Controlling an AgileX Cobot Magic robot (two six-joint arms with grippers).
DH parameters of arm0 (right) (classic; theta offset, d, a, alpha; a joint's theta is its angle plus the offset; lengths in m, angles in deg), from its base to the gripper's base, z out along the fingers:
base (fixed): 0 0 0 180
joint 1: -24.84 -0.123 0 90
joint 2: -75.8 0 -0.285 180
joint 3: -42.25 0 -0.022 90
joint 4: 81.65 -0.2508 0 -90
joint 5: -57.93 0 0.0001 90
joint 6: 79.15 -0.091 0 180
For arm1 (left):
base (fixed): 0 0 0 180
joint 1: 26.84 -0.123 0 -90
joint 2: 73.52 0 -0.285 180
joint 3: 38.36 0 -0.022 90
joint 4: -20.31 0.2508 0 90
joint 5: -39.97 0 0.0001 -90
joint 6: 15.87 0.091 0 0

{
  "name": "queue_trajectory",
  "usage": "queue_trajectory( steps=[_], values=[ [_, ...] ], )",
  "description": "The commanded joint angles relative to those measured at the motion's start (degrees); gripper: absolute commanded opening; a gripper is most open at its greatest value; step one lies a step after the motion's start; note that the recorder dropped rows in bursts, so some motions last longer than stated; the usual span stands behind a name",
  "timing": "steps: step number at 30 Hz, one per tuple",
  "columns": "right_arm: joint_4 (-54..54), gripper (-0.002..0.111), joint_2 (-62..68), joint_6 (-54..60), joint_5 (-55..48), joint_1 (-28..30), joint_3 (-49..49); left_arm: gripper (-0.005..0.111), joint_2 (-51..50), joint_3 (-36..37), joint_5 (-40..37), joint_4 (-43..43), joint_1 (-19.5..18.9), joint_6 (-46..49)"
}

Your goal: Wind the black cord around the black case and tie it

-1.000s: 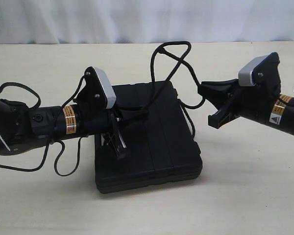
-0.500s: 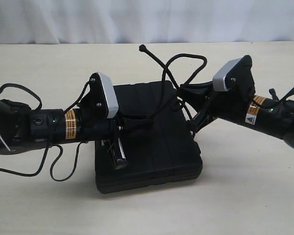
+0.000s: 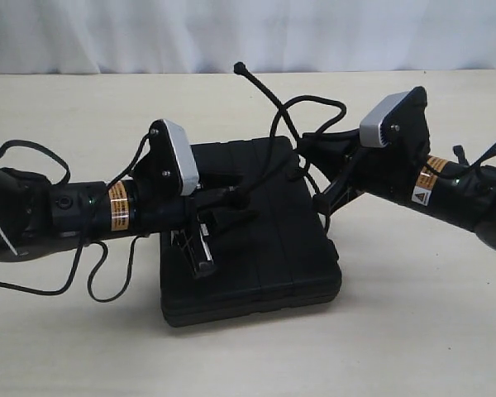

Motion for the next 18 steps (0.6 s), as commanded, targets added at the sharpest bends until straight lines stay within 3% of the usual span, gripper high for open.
queue_trajectory(
  steps=[1,11,18],
  values=[
    [0.0,0.004,0.1,0.4,0.8,-0.2,0.2,0.060,-0.1,0.0,0.9,-6.2,0.1,0.1],
    [0.0,0.004,0.1,0.4,0.8,-0.2,0.2,0.060,4.1,0.0,3.5,-1.5,0.1,-5.2],
    [0.0,0.004,0.1,0.3,0.8,-0.2,0.2,0.059,8.1,-1.8,-0.8,-14.5,0.1,-23.1]
  ],
)
